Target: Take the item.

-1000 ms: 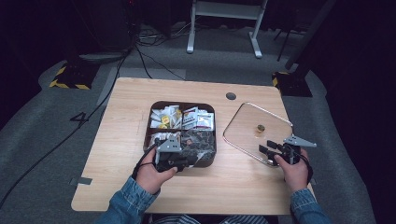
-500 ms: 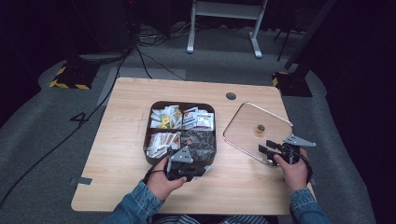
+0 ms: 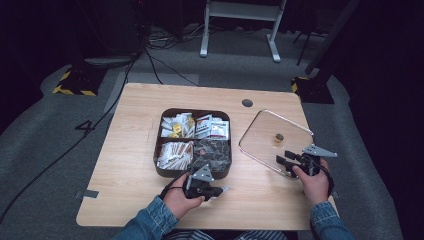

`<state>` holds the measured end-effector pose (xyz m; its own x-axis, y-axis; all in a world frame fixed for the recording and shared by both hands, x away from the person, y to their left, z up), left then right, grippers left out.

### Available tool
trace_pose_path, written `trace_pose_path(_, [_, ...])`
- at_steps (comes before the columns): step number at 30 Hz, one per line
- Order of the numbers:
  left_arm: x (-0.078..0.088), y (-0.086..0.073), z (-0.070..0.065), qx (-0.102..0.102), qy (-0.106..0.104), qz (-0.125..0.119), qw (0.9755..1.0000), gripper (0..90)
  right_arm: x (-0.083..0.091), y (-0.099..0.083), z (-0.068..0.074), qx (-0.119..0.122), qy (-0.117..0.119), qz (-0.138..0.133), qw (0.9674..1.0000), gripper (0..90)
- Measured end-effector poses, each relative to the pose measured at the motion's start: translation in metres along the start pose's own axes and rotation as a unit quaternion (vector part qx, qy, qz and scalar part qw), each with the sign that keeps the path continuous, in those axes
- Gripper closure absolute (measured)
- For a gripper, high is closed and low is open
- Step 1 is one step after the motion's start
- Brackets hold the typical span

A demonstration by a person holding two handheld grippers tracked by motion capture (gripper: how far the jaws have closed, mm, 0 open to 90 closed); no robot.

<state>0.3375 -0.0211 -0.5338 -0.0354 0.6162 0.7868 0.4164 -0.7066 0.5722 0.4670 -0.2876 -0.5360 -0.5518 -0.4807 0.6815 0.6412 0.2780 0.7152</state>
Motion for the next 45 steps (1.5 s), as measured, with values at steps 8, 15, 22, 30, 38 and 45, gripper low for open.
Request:
trace_pose_path(8, [-0.010, -0.004, -0.004, -0.011, -0.006, 0.026, 0.9996, 89.4, -0.002, -0.001, 0.000, 0.001, 0.002, 0.002, 1.0000, 47.3])
trace_pose_path(15, [-0.015, -0.006, -0.010, -0.009, -0.027, 0.037, 0.9989, 84.0, -0.001, -0.001, 0.001, 0.000, 0.001, 0.002, 1.0000, 47.3])
trace_pose_path(22, [-0.008, -0.002, -0.010, 0.008, -0.037, 0.016, 0.9991, 70.9, -0.002, -0.001, 0.000, 0.000, 0.002, 0.002, 1.0000, 47.2])
trace_pose_path(30, [0.010, 0.005, -0.001, 0.022, -0.009, -0.020, 0.9995, 65.0, -0.002, -0.001, -0.001, -0.005, 0.003, 0.001, 1.0000, 47.1])
trace_pose_path(38, [0.031, 0.011, 0.007, 0.036, 0.017, -0.051, 0.9979, 58.9, -0.002, 0.000, -0.003, -0.006, -0.001, 0.000, 1.0000, 46.6])
trace_pose_path(45, [0.050, 0.014, 0.017, 0.049, 0.047, -0.074, 0.9949, 57.7, -0.002, -0.001, -0.003, -0.007, -0.001, 0.001, 1.0000, 46.5])
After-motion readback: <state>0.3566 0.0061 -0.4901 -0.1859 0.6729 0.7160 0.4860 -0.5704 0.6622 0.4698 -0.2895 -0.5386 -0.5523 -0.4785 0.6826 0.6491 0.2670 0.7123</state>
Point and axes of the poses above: each handheld gripper's, and its own axes: x roughly backward along the jaws, y roughly out of its top, z roughly to its left, the point moved 10 cm from there along -x, roughly forward along the jaws, and after that the axes turned 12 degrees about z, right-handed, at the moved point
